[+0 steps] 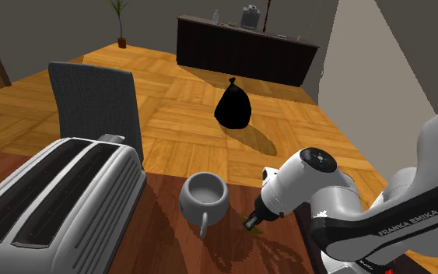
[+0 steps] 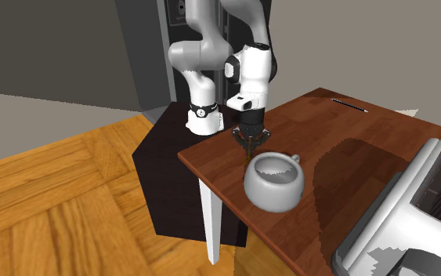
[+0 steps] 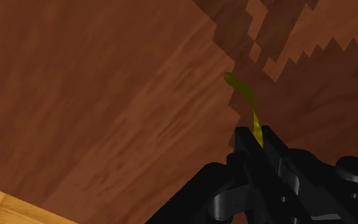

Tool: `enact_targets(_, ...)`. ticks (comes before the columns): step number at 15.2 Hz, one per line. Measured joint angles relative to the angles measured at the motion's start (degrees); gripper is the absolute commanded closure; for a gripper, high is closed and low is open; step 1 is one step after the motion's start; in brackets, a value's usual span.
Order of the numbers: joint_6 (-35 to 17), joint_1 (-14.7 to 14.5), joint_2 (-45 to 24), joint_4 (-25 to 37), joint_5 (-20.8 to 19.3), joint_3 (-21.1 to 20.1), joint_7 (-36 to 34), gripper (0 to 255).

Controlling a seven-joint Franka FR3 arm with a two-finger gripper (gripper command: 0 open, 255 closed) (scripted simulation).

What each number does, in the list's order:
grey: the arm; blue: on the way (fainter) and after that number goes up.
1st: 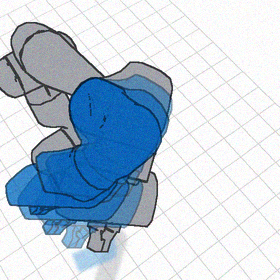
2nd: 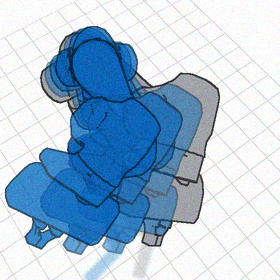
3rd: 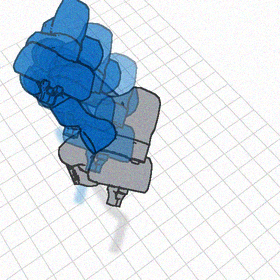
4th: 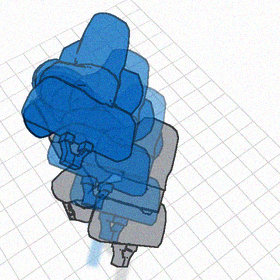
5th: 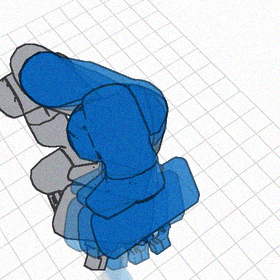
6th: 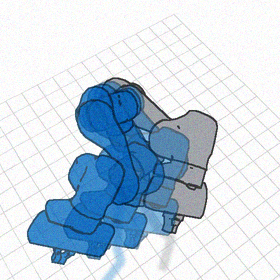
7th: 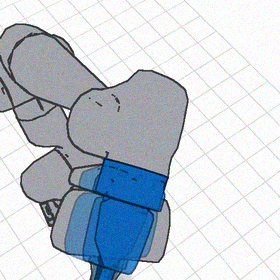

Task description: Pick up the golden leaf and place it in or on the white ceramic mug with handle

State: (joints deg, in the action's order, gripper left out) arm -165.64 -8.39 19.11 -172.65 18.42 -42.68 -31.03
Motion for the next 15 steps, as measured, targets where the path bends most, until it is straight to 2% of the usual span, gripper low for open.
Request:
enact_targets(5,7.55,-4.48,6.90,0.53,2.65,4.08,2.26,255)
enact_targets(9,13.22,-6.29,11.86,1.22,3.25,6.17,3.09,255)
enact_targets(15,20.94,-7.44,18.19,2.63,2.87,9.04,4.26,255)
